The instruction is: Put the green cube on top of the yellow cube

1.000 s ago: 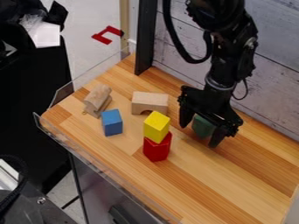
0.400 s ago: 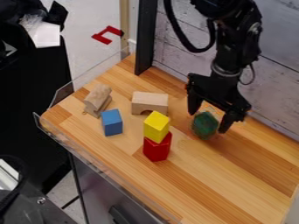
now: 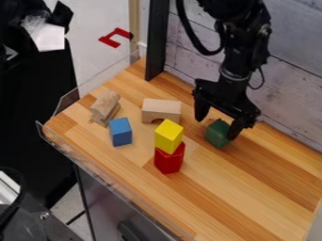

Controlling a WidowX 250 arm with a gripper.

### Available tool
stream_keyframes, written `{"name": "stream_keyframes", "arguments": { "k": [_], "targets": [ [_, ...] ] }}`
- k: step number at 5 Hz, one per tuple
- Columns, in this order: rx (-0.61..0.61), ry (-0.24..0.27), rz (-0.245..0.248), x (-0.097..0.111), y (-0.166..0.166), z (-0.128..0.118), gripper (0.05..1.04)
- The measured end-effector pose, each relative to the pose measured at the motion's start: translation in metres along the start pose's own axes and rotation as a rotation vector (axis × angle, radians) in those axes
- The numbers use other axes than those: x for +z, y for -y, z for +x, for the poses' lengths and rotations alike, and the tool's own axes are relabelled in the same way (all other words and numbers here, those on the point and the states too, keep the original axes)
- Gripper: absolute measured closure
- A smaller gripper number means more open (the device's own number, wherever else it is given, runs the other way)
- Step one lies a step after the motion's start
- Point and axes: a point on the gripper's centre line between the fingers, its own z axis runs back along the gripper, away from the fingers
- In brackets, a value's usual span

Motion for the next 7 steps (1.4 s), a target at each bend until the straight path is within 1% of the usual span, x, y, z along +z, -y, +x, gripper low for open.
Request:
{"name": "stream_keyframes", "arguments": {
  "k": [1, 2, 3, 4, 5, 6, 7],
  "targets": [
    [0.009, -0.009, -0.006, -0.001, -0.002, -0.001, 0.085],
    [0.012, -0.019, -0.019, -0.005, 0.000, -0.002, 0.142],
    [0.024, -0.008, -0.033, -0.006, 0.001, 0.000, 0.425],
    [0.035, -0.002, -0.036, -0.006, 0.001, 0.001, 0.512],
    [0.043, -0.006, -0.037, -0.006, 0.001, -0.001, 0.512],
    [0.056, -0.020, -0.046, -0.003, -0.001, -0.010, 0.512],
    [0.063, -0.009, -0.055, 0.022, -0.004, -0.016, 0.512]
  ]
}}
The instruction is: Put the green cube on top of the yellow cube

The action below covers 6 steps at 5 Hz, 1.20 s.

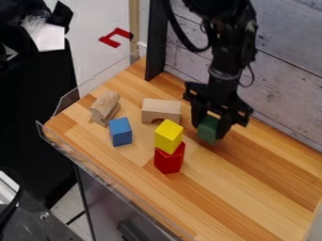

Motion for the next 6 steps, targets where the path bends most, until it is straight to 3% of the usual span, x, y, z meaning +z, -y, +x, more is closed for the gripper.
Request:
{"name": "stream_keyframes", "arguments": {
  "k": [1, 6],
  "targets": [
    [-0.011, 0.007, -0.037, 0.020, 0.000, -0.006, 0.512],
    [0.059, 0.136, -0.052, 0.078, -0.030, -0.032, 0.512]
  ]
}}
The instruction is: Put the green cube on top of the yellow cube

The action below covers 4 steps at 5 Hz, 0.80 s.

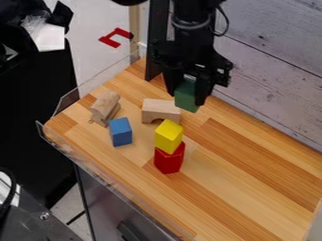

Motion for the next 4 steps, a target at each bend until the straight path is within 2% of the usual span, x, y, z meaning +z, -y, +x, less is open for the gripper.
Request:
{"name": "stream_keyframes", "arguments": {
  "k": [1, 3, 4],
  "targets": [
    [0.013, -0.015, 0.012, 0.003, -0.006, -0.003, 0.512],
    [0.030, -0.038, 0.073, 0.001, -0.012, -0.009, 0.512],
    [0.039, -0.106, 0.074, -0.007, -0.013, -0.020, 0.512]
  ]
}}
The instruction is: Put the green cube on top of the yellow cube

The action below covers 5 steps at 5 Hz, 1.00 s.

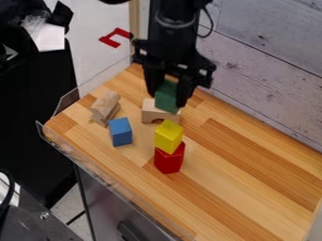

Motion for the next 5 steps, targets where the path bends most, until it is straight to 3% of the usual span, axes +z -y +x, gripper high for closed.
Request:
{"name": "stream_keyframes", "arguments": {
  "k": [2, 5],
  "targets": [
    [-0.004, -0.058, -0.015, -0.004, -0.001, -0.009, 0.512],
    [-0.028, -0.072, -0.018, -0.017, 0.003, -0.015, 0.512]
  ]
}}
